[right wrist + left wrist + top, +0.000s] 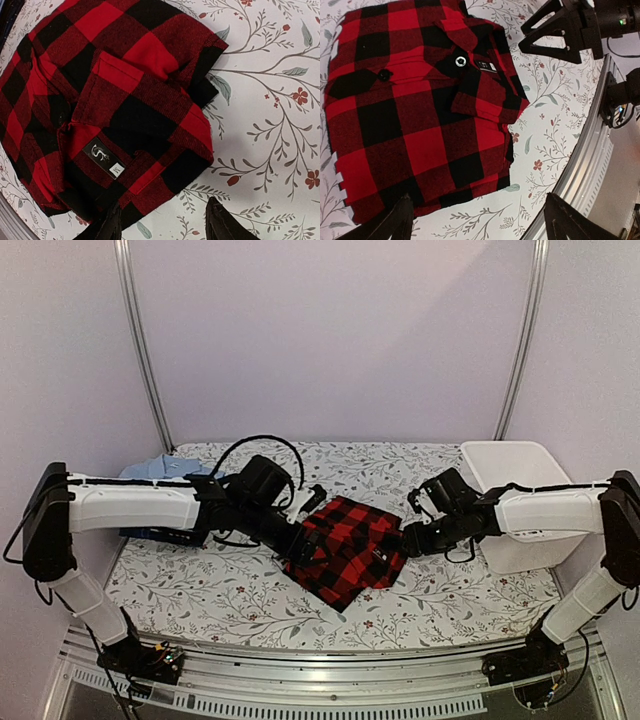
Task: Fold and stack the long sleeve shirts
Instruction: Pick up the crumpled shirt from the bin.
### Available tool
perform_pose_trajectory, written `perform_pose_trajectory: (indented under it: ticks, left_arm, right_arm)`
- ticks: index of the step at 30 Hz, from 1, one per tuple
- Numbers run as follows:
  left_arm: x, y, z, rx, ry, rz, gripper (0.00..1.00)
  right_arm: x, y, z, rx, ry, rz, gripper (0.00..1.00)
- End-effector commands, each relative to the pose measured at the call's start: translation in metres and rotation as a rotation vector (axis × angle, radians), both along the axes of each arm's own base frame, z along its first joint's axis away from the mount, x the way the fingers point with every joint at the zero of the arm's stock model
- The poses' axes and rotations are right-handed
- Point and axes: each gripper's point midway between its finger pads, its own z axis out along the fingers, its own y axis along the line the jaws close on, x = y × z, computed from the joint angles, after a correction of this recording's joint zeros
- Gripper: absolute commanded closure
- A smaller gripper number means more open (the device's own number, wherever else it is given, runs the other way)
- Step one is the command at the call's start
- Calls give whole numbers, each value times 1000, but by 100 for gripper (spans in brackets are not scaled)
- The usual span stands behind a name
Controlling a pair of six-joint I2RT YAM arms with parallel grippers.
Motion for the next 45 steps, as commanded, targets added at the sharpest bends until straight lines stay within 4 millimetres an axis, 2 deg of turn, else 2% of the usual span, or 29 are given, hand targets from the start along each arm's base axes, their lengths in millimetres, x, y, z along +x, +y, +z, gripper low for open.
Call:
perform_pose_trajectory:
  ticks: [1, 8, 10, 13, 15, 17, 23, 24, 26, 27, 28, 30, 31, 32, 33, 34, 35, 36, 37, 38, 39, 41, 45]
  left_arm:
    - [16, -12, 21, -38, -64, 31, 10]
    - [23, -12, 23, -30, -91, 46, 10]
    - [26, -10, 25, -29, -104, 55, 10]
    - [31, -8, 29, -32, -119, 65, 10]
    - [35, -5, 31, -34, -129, 71, 10]
    - [38, -4, 35, -46, -138, 71, 11]
    - [46, 0, 49, -68, -180, 67, 12]
    - [49, 1, 52, -72, -189, 73, 13]
    - [54, 6, 65, -97, -212, 102, 15]
    - [58, 10, 72, -111, -226, 127, 16]
    - [63, 15, 78, -124, -241, 156, 16]
    - [72, 27, 90, -141, -270, 217, 16]
    - [77, 35, 96, -140, -289, 252, 15]
    - [80, 41, 99, -140, -302, 284, 15]
    - [84, 48, 103, -136, -314, 317, 15]
    - [88, 55, 105, -130, -318, 352, 14]
    - [90, 61, 105, -125, -317, 376, 14]
    - [91, 66, 105, -122, -313, 394, 14]
    - [91, 69, 105, -122, -306, 406, 14]
    - [90, 71, 105, -125, -300, 413, 14]
    - [89, 72, 103, -128, -292, 414, 14]
    - [87, 70, 100, -135, -273, 415, 15]
    - [91, 67, 83, -119, -221, 437, 18]
  right_arm:
    - [21, 7, -11, 92, -36, -73, 45]
    - [32, 15, -33, 150, -33, -88, 50]
    - [33, 16, -36, 152, -33, -93, 59]
    - [34, 23, -26, 187, -33, -76, 86]
    - [35, 30, -10, 221, -41, -59, 100]
    - [33, 42, 12, 247, -55, -31, 100]
    - [24, 102, 121, 445, -159, 138, 100]
    - [25, 111, 139, 483, -181, 160, 100]
    - [34, 125, 162, 537, -213, 178, 100]
    - [43, 131, 174, 553, -233, 168, 100]
    - [55, 138, 174, 548, -233, 152, 100]
    - [85, 155, 197, 555, -283, 123, 100]
    - [102, 163, 189, 538, -284, 104, 100]
    - [116, 169, 198, 546, -310, 90, 100]
    - [132, 174, 195, 546, -317, 61, 100]
    - [149, 176, 201, 550, -344, 30, 100]
    - [169, 179, 190, 527, -354, -14, 100]
    - [187, 176, 192, 514, -378, -55, 100]
    - [203, 176, 185, 491, -383, -91, 100]
    - [223, 173, 168, 463, -380, -129, 100]
    - [236, 171, 168, 457, -398, -153, 100]
    - [262, 163, 142, 402, -412, -224, 100]
    - [296, 138, 112, 350, -439, -340, 100]
